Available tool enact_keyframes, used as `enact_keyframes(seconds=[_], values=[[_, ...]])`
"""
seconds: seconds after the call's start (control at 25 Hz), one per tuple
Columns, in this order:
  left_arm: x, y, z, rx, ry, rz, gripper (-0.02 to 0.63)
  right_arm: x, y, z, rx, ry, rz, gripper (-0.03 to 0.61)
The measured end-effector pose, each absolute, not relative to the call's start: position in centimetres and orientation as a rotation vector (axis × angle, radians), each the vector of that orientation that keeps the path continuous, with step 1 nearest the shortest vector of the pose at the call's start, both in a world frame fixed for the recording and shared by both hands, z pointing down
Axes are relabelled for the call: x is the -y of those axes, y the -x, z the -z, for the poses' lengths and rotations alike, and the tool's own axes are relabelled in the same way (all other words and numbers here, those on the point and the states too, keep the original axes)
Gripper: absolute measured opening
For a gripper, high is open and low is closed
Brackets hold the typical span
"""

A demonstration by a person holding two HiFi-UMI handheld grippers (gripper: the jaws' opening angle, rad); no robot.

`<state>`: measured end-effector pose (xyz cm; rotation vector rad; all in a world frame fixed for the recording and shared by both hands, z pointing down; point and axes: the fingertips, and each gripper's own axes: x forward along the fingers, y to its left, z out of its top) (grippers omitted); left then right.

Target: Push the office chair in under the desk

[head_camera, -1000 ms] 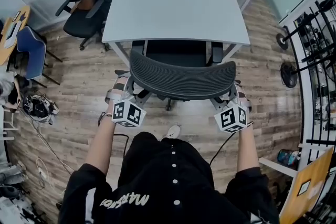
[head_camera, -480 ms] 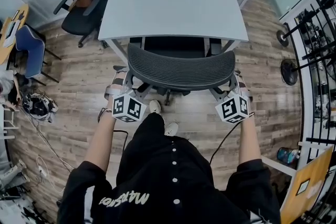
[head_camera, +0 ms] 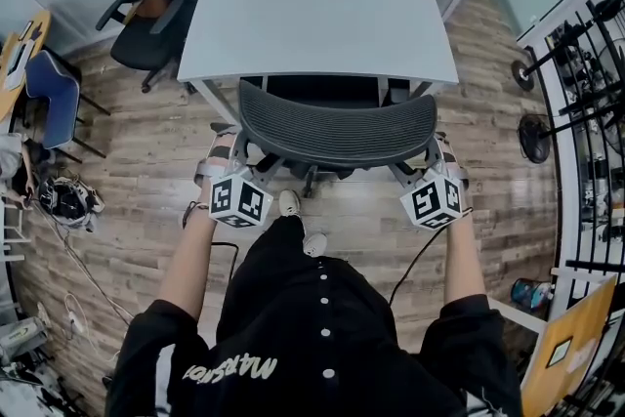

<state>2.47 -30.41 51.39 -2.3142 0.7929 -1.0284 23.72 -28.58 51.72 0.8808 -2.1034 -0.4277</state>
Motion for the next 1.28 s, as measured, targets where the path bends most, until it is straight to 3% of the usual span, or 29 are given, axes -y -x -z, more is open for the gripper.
enact_keyframes(seconds=[1.28], values=[[35.8, -6.0, -51.4, -0.816, 2.318, 1.05, 0.305, 34.5, -27.2, -51.7, 2.108, -0.862, 0.428, 0.295]])
